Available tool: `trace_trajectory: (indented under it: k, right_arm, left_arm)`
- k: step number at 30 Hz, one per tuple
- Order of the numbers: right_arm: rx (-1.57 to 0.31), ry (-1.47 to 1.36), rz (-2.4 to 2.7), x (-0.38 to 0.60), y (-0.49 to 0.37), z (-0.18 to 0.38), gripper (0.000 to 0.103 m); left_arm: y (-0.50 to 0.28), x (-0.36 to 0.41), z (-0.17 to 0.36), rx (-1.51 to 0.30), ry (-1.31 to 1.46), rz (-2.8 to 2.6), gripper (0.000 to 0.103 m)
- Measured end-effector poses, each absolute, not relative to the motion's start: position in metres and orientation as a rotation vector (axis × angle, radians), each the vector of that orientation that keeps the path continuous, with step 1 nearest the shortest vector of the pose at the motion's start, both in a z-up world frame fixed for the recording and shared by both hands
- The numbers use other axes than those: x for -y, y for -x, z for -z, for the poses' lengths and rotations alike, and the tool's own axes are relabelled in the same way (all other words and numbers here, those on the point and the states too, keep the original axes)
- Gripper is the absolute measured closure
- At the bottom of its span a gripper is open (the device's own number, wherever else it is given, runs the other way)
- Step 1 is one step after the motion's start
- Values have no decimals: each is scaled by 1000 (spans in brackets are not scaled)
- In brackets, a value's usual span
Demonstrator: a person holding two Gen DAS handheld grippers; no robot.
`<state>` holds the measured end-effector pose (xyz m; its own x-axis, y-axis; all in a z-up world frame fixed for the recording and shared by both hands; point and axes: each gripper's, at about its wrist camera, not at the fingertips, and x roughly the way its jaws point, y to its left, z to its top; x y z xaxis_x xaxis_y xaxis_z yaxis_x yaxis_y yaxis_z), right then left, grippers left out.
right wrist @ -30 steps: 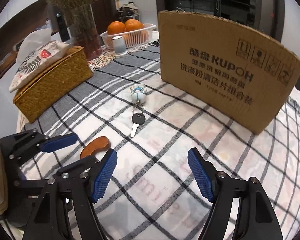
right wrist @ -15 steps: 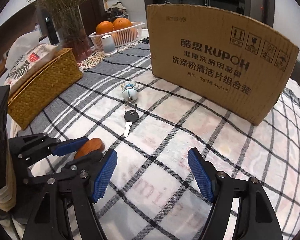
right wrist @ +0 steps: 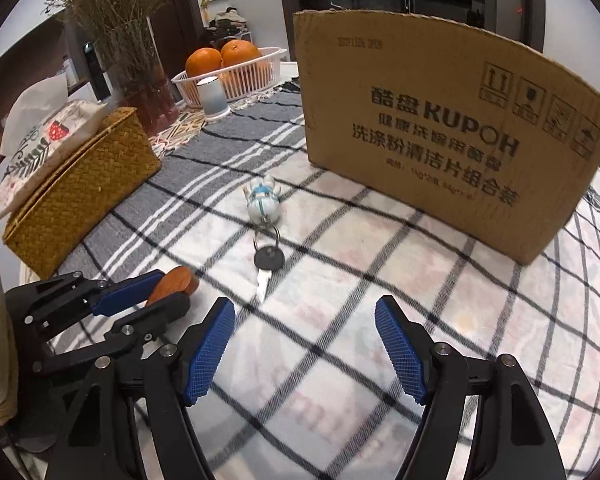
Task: Organize rigid objects
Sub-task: 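Grasp the brown wooden comb with the left tool while the right tool grasps the white figure keychain, then lift the comb and keychain and carry both over the box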
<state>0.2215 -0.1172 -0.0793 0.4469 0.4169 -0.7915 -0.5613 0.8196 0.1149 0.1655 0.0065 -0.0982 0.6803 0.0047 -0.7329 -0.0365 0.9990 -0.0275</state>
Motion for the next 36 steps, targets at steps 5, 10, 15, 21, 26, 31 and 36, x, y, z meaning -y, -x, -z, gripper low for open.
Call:
trace_trajectory:
  k: [5, 10, 15, 21, 26, 31, 36]
  right_arm:
    - [-918, 157, -614, 102, -231, 78, 30]
    - [-910, 154, -607, 86, -243, 79, 33]
    - [-921, 148, -618, 67, -259, 85, 44]
    - [-936, 149, -628, 49, -274, 95, 52]
    - [-967, 141, -621, 39, -287, 106, 57]
    - [-958, 143, -615, 35, -289, 105, 68]
    - [-964, 136, -603, 36, -289, 104, 75]
  left_arm:
    - [-175, -23, 92, -830, 63, -33, 81]
    - [-185, -41, 90, -831, 68, -60, 81]
    - [-195, -63, 95, -846, 103, -84, 81]
    - [-203, -77, 98, -854, 116, -96, 81]
    - [-211, -84, 100, -867, 118, -101, 81]
    - [-218, -90, 101, -884, 122, -99, 81]
    - [-224, -91, 97, -891, 134, -84, 81]
